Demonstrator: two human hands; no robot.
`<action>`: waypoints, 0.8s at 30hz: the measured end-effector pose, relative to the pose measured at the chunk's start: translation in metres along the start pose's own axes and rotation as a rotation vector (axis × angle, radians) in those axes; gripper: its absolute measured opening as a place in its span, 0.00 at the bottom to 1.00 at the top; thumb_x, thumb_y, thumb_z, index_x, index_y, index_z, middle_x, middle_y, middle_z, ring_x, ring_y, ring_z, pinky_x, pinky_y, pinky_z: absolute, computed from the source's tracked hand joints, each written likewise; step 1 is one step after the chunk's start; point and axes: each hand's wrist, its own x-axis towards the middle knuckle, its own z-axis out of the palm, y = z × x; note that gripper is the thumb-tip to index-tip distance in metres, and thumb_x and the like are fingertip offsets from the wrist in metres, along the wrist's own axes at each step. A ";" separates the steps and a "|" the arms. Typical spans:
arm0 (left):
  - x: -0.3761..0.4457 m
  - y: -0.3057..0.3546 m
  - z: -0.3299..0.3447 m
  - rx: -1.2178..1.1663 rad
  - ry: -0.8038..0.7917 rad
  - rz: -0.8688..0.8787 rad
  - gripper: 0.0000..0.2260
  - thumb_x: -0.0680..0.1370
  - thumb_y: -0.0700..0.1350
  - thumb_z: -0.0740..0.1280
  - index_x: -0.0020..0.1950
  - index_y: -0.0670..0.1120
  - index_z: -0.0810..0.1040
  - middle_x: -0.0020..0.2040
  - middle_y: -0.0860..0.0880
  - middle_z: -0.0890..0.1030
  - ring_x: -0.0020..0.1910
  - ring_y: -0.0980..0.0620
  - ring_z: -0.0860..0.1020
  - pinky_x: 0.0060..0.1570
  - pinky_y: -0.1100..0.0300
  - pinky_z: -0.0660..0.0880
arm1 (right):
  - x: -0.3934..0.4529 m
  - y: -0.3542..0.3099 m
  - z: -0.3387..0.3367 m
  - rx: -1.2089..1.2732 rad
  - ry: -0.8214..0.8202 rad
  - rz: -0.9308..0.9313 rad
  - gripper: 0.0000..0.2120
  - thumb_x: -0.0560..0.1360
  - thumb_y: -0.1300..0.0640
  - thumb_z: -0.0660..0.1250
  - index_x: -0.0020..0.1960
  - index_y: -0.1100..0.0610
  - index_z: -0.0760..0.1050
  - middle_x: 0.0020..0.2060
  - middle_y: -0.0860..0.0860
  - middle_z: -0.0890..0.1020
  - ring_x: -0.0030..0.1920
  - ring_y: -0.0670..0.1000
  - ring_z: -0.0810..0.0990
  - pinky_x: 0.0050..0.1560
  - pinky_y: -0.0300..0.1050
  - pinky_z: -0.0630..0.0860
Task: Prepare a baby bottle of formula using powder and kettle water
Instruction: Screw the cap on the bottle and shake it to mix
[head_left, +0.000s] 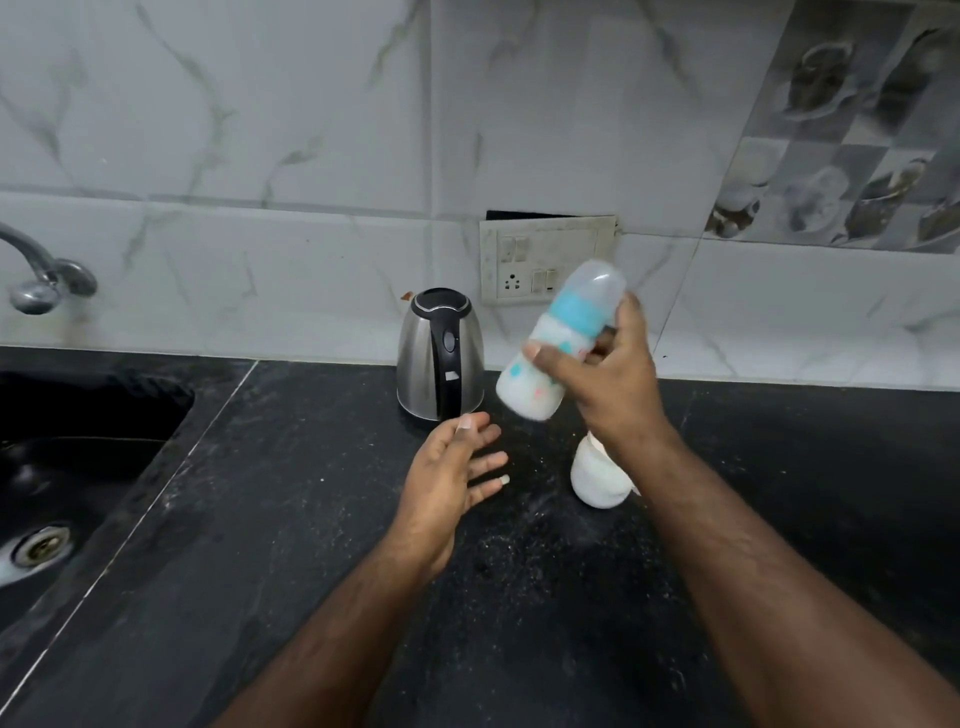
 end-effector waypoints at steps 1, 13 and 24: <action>0.000 -0.001 0.000 0.001 0.001 -0.003 0.16 0.86 0.53 0.58 0.70 0.50 0.76 0.64 0.50 0.84 0.61 0.49 0.84 0.63 0.46 0.80 | 0.000 -0.004 0.001 -0.014 -0.017 -0.001 0.44 0.58 0.41 0.81 0.69 0.40 0.65 0.49 0.41 0.83 0.47 0.39 0.84 0.49 0.44 0.84; 0.003 -0.004 0.000 -0.025 -0.013 0.026 0.14 0.86 0.54 0.59 0.66 0.53 0.79 0.60 0.50 0.86 0.58 0.50 0.85 0.56 0.49 0.81 | -0.007 -0.009 0.009 -0.171 -0.226 -0.034 0.45 0.58 0.41 0.82 0.71 0.35 0.66 0.51 0.40 0.83 0.50 0.40 0.84 0.52 0.44 0.84; 0.005 -0.007 -0.001 -0.022 0.006 0.016 0.15 0.86 0.54 0.58 0.69 0.51 0.77 0.62 0.50 0.85 0.59 0.49 0.85 0.59 0.47 0.81 | 0.003 -0.010 0.007 -0.045 -0.054 -0.081 0.43 0.57 0.41 0.81 0.69 0.40 0.67 0.47 0.39 0.83 0.46 0.39 0.85 0.46 0.41 0.83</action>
